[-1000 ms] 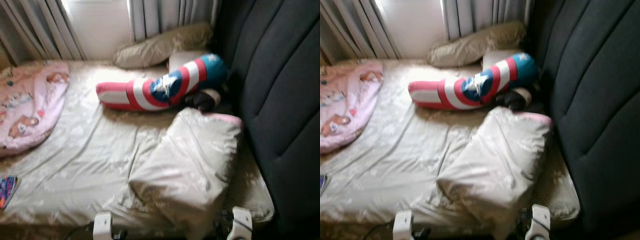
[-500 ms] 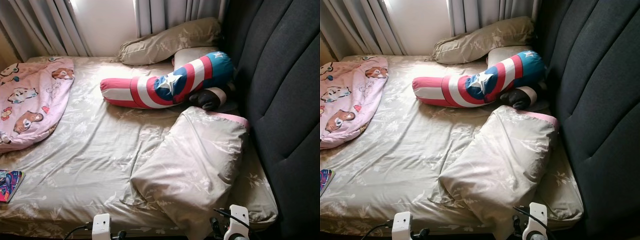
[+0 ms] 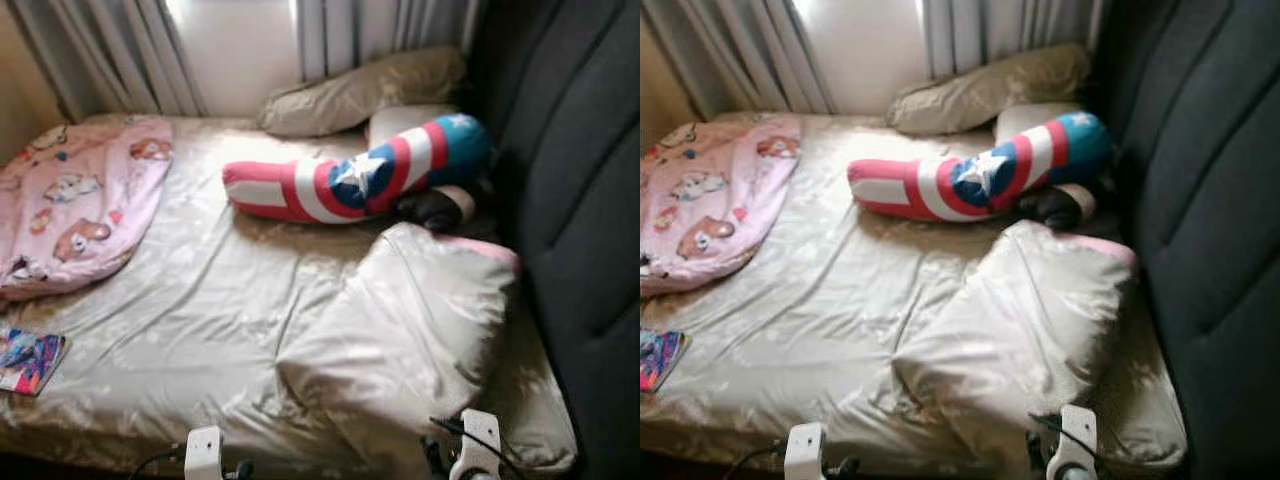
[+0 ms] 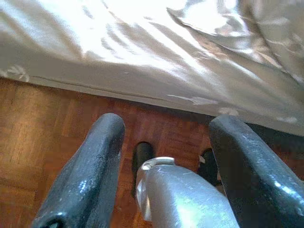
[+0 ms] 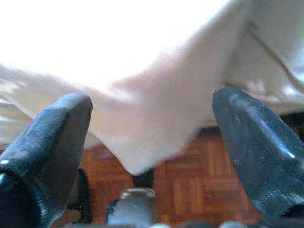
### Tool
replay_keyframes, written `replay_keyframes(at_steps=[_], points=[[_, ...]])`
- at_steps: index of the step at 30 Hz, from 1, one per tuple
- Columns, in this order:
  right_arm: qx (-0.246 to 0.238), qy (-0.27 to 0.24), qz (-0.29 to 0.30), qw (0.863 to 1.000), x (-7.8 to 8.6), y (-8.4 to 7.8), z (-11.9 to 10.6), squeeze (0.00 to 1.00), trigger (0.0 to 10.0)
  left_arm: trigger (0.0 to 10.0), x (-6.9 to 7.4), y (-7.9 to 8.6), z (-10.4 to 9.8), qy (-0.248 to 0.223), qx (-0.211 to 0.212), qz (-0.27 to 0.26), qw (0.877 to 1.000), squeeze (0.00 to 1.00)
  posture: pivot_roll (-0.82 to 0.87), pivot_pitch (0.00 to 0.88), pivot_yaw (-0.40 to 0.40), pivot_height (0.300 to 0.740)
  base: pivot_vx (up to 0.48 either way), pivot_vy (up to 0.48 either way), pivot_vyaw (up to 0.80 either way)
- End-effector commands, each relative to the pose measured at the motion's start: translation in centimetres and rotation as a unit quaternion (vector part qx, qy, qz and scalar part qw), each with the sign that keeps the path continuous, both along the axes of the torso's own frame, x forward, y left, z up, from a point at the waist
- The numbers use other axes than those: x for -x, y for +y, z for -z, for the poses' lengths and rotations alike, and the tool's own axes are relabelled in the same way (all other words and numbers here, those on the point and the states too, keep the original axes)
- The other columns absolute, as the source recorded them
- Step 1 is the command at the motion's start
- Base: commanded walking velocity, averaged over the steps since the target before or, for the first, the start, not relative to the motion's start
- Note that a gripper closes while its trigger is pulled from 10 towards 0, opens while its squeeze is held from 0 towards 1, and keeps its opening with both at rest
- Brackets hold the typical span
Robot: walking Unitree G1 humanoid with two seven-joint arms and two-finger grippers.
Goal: Clean up the room
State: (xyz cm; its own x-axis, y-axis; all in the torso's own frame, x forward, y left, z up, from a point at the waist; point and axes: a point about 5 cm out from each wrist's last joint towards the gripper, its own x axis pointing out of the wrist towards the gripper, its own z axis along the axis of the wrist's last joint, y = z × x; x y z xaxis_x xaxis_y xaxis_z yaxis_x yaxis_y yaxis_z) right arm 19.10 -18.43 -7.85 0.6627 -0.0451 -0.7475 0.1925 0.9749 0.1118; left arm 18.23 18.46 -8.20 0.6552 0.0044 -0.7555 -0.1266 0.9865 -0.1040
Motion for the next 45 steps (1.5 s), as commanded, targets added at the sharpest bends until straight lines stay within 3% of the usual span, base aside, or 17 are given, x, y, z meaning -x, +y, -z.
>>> replay_keyframes(at_steps=[1,22,23,24,26,38,39,40,42,45], points=[[-0.004,-0.007,0.005,1.0,-0.2,0.1,-0.1,0.0,10.0,10.0,0.2,0.3,0.1,0.004,-0.003,-0.004,1.0,0.0,0.07,0.026,0.001,0.74,0.0,0.0,0.0],[-0.046,-0.046,0.053,0.996,0.2,0.3,-0.2,0.0,10.0,10.0,-0.4,0.2,-1.0,-0.09,0.012,0.019,0.996,0.0,0.07,0.024,0.009,0.74,0.0,0.0,0.0],[-0.044,-0.047,0.057,0.996,0.3,0.3,-0.1,0.0,10.0,10.0,-3.4,0.1,-2.8,-0.145,0.012,0.025,0.989,0.0,0.06,0.022,0.011,0.74,0.0,0.0,0.0],[-0.043,-0.047,0.06,0.996,0.3,0.3,-0.1,0.0,10.0,10.0,-5.5,-0.1,-4.4,-0.186,0.013,0.03,0.982,0.0,0.06,0.022,0.011,0.74,0.0,0.0,0.0],[-0.041,-0.046,0.078,0.995,0.6,0.2,0.0,0.0,10.0,10.0,-8.1,-0.6,-6.6,-0.242,0.016,0.041,0.969,0.0,0.06,0.02,0.017,0.74,0.0,0.0,0.0],[-0.031,-0.055,0.098,0.993,1.1,0.0,0.1,0.0,10.0,10.0,-8.2,-1.7,-7.2,-0.271,0.029,0.077,0.959,0.0,0.07,0.027,0.016,0.74,0.0,0.0,0.0],[-0.012,-0.1,0.09,0.991,-1.9,-1.0,-1.7,0.0,10.0,10.0,-8.4,-2.0,-7.3,-0.272,0.029,0.083,0.958,0.0,0.07,0.041,0.013,0.74,0.0,0.0,0.0],[-0.006,-0.119,0.087,0.989,-3.0,-1.4,-2.4,0.0,10.0,10.0,-8.4,-2.0,-7.3,-0.271,0.029,0.086,0.958,0.0,0.07,0.041,0.013,0.74,0.0,0.0,0.0],[0.004,-0.162,0.069,0.984,-4.4,-1.7,-3.7,0.0,10.0,10.0,-8.1,-2.0,-7.2,-0.271,0.027,0.083,0.959,0.0,0.05,0.065,0.011,0.74,0.0,0.0,0.0],[0.003,-0.178,0.066,0.982,-4.9,-1.7,-4.2,0.0,10.0,10.0,-7.8,-1.9,-7.0,-0.27,0.026,0.078,0.959,0.0,0.05,0.074,0.007,0.74,0.0,0.0,0.0]])
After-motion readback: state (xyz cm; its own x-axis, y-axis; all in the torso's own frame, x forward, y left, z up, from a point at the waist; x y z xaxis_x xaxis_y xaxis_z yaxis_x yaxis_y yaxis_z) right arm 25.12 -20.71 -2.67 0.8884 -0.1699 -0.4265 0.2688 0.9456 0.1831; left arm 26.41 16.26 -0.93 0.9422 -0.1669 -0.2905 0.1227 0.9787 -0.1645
